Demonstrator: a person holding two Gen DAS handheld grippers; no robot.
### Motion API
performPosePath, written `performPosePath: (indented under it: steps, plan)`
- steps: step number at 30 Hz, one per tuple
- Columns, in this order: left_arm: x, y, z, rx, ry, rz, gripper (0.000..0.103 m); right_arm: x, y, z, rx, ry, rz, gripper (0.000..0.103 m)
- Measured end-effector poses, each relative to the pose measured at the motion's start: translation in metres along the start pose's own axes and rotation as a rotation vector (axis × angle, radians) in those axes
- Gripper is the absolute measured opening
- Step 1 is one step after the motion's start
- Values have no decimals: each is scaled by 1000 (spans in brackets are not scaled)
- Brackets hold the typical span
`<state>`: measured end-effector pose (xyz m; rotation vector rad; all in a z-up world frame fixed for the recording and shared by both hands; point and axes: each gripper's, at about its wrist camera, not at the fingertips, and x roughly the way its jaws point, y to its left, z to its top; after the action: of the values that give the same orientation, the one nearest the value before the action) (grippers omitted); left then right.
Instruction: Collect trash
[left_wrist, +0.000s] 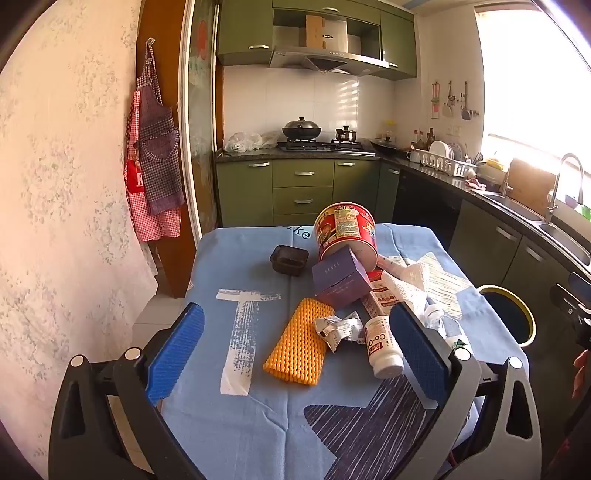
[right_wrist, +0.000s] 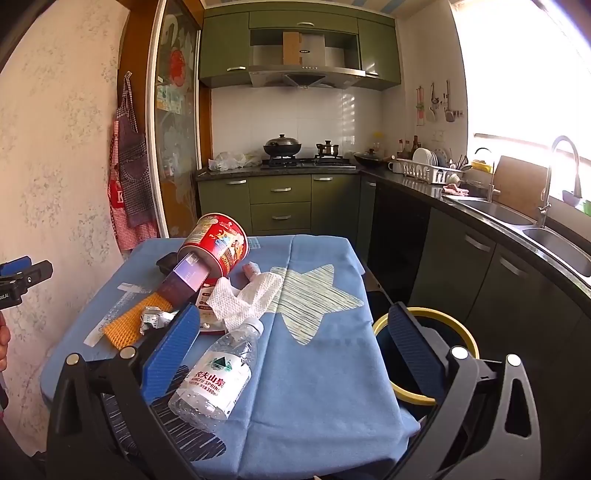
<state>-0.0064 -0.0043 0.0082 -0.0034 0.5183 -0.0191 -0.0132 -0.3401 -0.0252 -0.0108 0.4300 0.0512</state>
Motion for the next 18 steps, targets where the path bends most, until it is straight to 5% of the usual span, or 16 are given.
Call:
performPosePath:
  steps: [18]
  plan:
    - [4,-2,-4,7,7,-4,99,6,-3,-5,8,8,-1,97]
